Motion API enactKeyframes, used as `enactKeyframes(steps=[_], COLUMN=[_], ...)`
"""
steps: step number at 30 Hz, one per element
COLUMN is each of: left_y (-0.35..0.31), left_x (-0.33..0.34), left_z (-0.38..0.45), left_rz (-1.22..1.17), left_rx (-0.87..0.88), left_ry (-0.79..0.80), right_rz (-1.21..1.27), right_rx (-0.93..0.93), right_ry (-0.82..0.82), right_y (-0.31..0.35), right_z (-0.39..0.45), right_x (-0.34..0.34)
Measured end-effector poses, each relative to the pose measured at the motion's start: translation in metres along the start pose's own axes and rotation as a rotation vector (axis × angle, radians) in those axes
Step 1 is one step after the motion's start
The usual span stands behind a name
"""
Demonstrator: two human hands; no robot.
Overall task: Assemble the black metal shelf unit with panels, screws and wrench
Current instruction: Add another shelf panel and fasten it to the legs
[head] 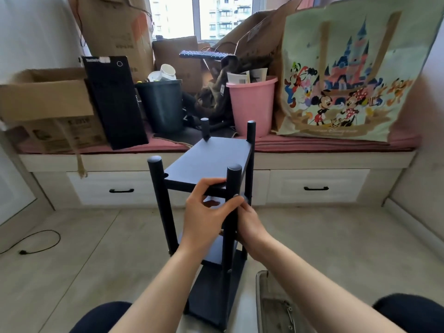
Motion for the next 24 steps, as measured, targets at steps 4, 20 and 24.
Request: enactKeyframes(steps=[4,20,24], left_y=[0.002,0.03,0.042], left_x=[-0.013,-0.117,-0.141], left_z=[0.007,0.021,0.024], left_rz=[-0.021,-0.205,-0.257], left_rx=[-0.014,-0.26,-0.293], left_ry=[-0.033,-0.529,-0.587], right_rz=[-0.095,-0.505,-0.512], right_rx=[0.013,-0.05,-0.06], right_ry=[-0.041,0.003,0.061], right_y=[-0.009,0.036,0.025], right_z=[0.004,0.039,0.048], right_x=[0.005,0.106,0.13])
Point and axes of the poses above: each hand's wrist, its own z-axis towards the middle knuckle, its own x-axis out of the palm, y = z × x, the point moved 8 cm from there along z, towards the middle knuckle, and after that the axes turned 2 degrees about z, right-handed, at the moved point
